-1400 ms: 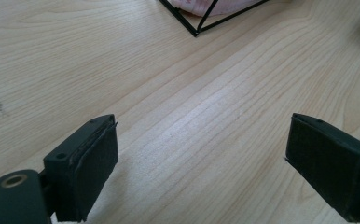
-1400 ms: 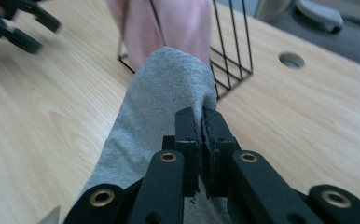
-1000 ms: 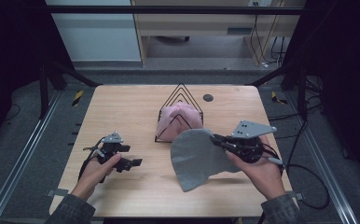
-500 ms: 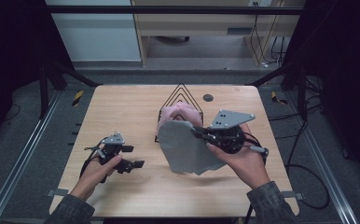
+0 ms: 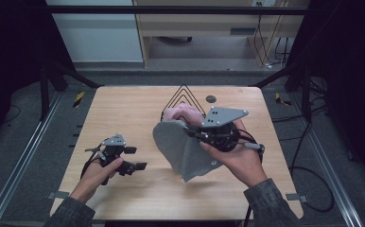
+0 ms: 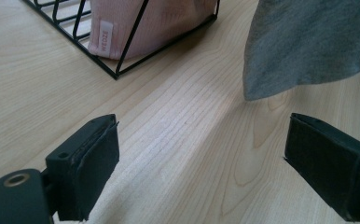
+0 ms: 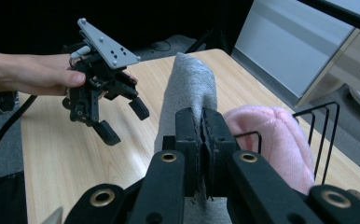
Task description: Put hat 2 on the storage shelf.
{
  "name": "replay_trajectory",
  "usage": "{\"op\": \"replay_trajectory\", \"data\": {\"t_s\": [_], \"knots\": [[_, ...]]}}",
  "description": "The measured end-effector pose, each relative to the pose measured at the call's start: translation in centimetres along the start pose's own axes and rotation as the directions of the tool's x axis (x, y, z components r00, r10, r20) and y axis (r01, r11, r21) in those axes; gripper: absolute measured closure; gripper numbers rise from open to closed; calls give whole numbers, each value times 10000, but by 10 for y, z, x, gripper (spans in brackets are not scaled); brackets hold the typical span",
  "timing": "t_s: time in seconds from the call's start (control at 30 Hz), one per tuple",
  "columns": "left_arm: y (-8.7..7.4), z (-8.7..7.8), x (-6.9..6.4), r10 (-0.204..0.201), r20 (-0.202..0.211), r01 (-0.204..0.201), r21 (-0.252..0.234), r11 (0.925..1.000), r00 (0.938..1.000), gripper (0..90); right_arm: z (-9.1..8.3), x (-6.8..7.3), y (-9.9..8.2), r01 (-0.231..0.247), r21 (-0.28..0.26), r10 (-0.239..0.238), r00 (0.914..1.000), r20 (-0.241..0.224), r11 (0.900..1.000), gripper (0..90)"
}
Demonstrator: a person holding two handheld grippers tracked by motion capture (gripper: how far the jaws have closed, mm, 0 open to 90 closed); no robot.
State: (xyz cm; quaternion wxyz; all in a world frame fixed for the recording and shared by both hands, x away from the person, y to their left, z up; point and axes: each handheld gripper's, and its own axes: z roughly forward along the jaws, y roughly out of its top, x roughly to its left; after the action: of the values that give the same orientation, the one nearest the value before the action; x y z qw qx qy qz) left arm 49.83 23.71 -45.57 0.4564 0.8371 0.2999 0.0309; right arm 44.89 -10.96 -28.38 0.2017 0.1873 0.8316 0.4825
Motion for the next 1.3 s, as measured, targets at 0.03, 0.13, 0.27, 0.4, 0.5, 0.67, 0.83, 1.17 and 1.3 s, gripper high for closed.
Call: {"op": "replay_trajectory", "data": {"t_s": [0.03, 0.13, 0.27, 0.4, 0.5, 0.67, 0.83, 1.17, 1.3], "knots": [[0, 0, 1, 16, 41, -16, -39, 10000, 10000, 92, 0, 0, 1, 21, -31, -20, 10000, 7, 10000, 863], [1, -1, 3, 14, -37, -14, -68, 10000, 10000, 90, -1, -3, 5, -42, -184, 41, 10000, -33, 9998, 863], [2, -2, 1, 185, -19, -185, -85, 9998, 9998, 89, -1, -6, 5, -88, -194, 87, 10000, -46, 9998, 863], [10, 0, -5, 431, 72, -431, -51, 9991, 9990, 89, -2, -10, 9, -157, -241, 156, 9999, -61, 9996, 863], [20, 0, -12, 662, 141, -661, -97, 9978, 9977, 90, -3, -11, 15, -29, -277, 27, 10000, -57, 9996, 862], [39, -3, -24, 1151, 185, -1150, -87, 9933, 9932, 91, -5, -9, 27, 107, -401, -111, 9999, -117, 9991, 863], [51, -7, -27, 1265, 250, -1258, -264, 9917, 9917, 100, 0, -8, 32, 168, -377, -175, 9997, -181, 9991, 862], [68, 5, -28, 1433, 279, -1416, -568, 9883, 9893, 355, 9, -7, 37, 105, -339, -112, 9997, -225, 9994, 862], [71, 16, -26, 1511, 241, -1497, -514, 9874, 9882, 478, 10, -8, 36, 56, -273, -61, 9998, -192, 9996, 862]]}}
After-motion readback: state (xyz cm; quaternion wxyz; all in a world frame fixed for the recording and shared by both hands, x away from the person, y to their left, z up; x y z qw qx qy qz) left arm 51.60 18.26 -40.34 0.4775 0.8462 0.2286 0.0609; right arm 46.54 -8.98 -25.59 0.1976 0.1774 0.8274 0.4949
